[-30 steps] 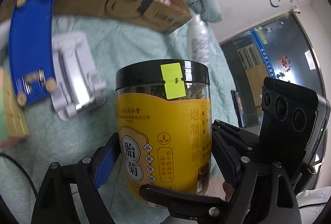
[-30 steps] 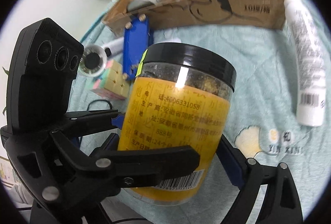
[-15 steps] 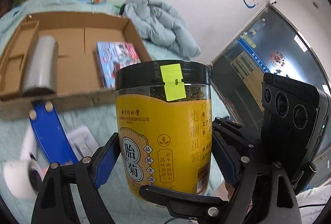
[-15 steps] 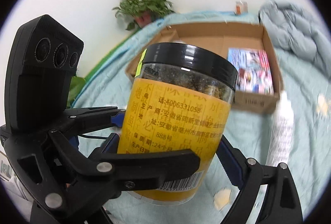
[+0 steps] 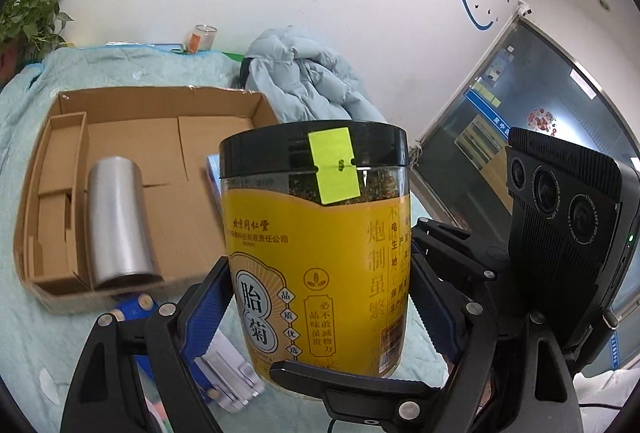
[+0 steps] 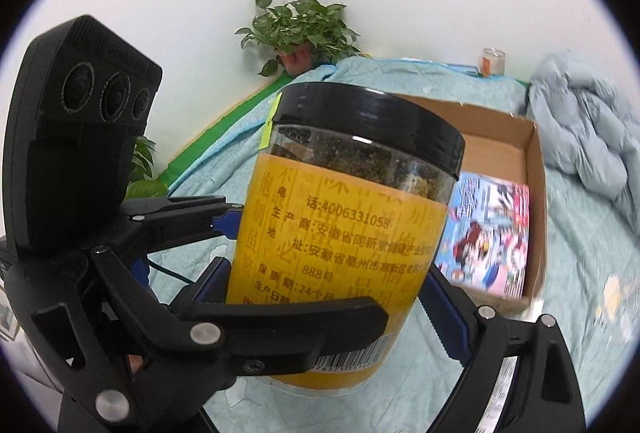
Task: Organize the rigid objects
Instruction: 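Lift the yellow jar and lower it into the box beside the silver can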
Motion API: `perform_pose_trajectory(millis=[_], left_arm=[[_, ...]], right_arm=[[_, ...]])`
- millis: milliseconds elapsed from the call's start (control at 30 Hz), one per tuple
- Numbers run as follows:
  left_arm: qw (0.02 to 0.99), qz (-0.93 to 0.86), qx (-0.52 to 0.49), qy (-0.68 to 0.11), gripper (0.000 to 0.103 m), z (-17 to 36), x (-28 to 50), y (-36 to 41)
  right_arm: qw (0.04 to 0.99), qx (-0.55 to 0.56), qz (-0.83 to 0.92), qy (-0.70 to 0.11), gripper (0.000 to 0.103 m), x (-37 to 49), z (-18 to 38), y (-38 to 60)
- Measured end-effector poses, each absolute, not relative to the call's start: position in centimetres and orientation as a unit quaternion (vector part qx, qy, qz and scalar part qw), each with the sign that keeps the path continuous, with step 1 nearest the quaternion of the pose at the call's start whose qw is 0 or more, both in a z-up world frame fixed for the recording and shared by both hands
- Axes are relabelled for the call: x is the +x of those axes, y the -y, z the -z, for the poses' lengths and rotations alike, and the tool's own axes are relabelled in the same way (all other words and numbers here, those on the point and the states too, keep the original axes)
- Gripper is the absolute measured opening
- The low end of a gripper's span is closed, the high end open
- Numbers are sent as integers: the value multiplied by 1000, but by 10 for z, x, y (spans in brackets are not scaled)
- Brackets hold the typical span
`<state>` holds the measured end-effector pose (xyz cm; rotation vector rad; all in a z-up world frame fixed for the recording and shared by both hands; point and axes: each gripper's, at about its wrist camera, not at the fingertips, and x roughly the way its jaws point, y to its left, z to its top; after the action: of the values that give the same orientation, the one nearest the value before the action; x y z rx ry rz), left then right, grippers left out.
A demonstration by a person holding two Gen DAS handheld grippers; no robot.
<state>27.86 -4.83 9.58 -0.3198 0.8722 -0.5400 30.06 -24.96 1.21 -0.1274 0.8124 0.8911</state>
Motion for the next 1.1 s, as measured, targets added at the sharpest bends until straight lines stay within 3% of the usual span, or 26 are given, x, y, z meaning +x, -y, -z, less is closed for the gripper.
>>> perform_pose_trajectory(millis=[267, 733, 1100], left_arm=[[850, 248, -175, -431, 83, -90, 332, 24], [805, 210, -200, -517, 83, 10, 403, 5], [807, 144, -162, -549, 86, 40, 414, -2]], right_arm=[[812, -55, -423, -399, 92, 334, -15, 229], [753, -21, -409, -515, 88, 404, 57, 202], [737, 9, -381, -558, 89, 414, 86, 200]])
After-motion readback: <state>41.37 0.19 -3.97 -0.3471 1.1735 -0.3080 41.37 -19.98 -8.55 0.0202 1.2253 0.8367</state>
